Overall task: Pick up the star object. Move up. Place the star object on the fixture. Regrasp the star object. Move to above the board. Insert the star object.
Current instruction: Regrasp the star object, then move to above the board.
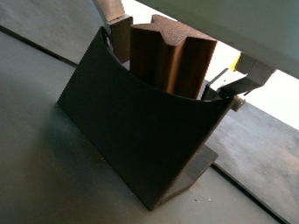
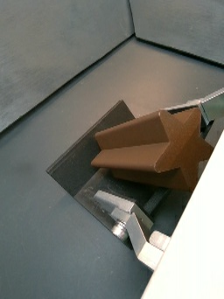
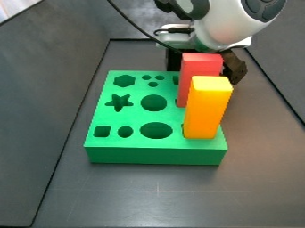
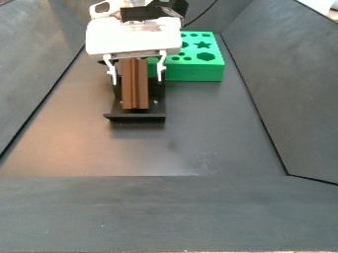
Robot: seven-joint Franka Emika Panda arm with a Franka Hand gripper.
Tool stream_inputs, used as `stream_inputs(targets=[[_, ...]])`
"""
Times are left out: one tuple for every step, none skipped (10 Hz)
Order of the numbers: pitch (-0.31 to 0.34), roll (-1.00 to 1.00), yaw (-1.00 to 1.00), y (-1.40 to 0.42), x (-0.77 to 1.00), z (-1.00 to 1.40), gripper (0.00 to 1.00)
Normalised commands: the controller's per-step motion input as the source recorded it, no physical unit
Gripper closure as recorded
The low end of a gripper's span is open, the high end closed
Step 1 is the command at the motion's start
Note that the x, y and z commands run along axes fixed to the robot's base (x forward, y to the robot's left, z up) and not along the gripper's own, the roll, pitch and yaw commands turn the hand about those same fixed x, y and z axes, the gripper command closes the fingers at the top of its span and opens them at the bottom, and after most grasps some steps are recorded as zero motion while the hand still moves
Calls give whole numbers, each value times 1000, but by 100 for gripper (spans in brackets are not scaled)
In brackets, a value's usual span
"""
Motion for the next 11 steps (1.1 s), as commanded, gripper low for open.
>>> stream_inputs(targets=[[-6,45,30,-17,25,-170,0],[-6,45,30,-17,25,-170,0],[-6,45,30,-17,25,-170,0],[0,0,0,0,0,0,100],[-94,-380,-70,46,142,1000,100],[-84,-378,-79,47,137,1000,100],[-60,-346,-86,50,123,1000,100],[-50,-278,-90,48,112,1000,100],[-41,-202,-84,45,100,1000,100],[-30,-171,-79,47,93,1000,100],[-15,-150,-73,47,85,1000,100]])
